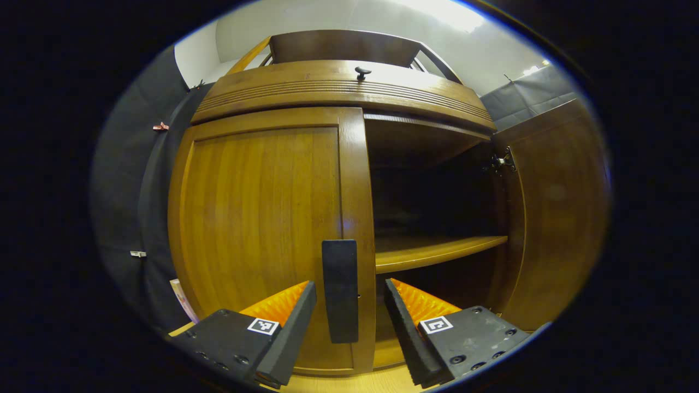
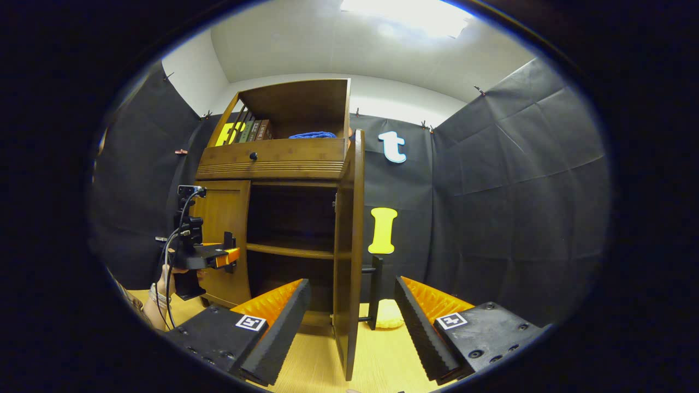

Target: Open the right door of the double-door shoe cabinet with the right hand, and open the left door with the left hand.

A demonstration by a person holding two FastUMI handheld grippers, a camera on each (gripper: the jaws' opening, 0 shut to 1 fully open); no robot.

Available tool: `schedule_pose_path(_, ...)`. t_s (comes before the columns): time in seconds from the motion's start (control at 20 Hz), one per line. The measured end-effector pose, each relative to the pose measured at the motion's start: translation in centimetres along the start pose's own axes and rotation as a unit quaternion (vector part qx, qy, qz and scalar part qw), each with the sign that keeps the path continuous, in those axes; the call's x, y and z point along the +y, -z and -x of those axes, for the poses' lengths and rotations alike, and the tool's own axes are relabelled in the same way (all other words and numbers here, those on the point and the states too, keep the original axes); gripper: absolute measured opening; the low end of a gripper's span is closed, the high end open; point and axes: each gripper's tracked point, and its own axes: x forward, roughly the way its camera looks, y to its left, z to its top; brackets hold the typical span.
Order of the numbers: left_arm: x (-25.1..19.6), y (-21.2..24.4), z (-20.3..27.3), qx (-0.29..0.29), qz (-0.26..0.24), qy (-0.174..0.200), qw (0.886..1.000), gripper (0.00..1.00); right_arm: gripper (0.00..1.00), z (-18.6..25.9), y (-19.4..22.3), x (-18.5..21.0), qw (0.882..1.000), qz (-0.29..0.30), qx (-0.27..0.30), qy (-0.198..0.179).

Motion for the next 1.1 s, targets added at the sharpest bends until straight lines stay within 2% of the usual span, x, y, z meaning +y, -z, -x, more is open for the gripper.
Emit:
schedule_pose_path(0.05,-0.1,0.2,-0.5,0.001,-0.001,0.0,1.0,0.78,0.97,-0.2,-0.1,-0.1,1.0,0.002,-0.002,0.002)
schedule_pose_path(0.1,0.5,0.2,-0.7,-0.002,-0.008,-0.017,1.0,0.73,0.97,-0.4,0.0,-0.4,1.0,0.005,-0.003,0.006)
schedule_pose_path(0.15,1.4,0.3,-1.1,-0.006,-0.015,-0.039,0.999,0.64,0.97,-0.6,0.1,-0.9,1.0,0.009,-0.003,0.013)
schedule_pose_path(0.3,1.4,0.4,-1.2,-0.01,0.001,-0.035,0.999,0.38,0.97,-1.1,0.9,-1.8,0.999,0.011,0.011,0.03)
schedule_pose_path(0.5,1.4,0.3,-0.6,-0.007,0.015,-0.022,1.0,0.34,0.97,-0.9,1.1,-1.7,0.999,0.004,0.019,0.033)
schedule_pose_path(0.7,1.3,0.2,0.8,0.002,0.027,0.005,1.0,0.31,0.97,0.0,0.7,-2.2,0.998,0.018,0.012,0.055)
schedule_pose_path(0.8,1.2,0.0,2.2,0.004,0.035,0.021,0.999,0.31,0.99,0.5,0.3,-1.6,0.999,0.013,0.009,0.051)
schedule_pose_path(0.9,1.3,-0.3,3.9,0.006,0.042,0.034,0.999,0.31,0.95,1.0,-0.2,-1.0,0.999,0.011,0.004,0.047)
schedule_pose_path(1.1,2.2,-0.5,6.8,0.012,0.051,0.058,0.997,0.31,0.97,1.4,-0.6,1.1,0.999,0.015,-0.003,0.029)
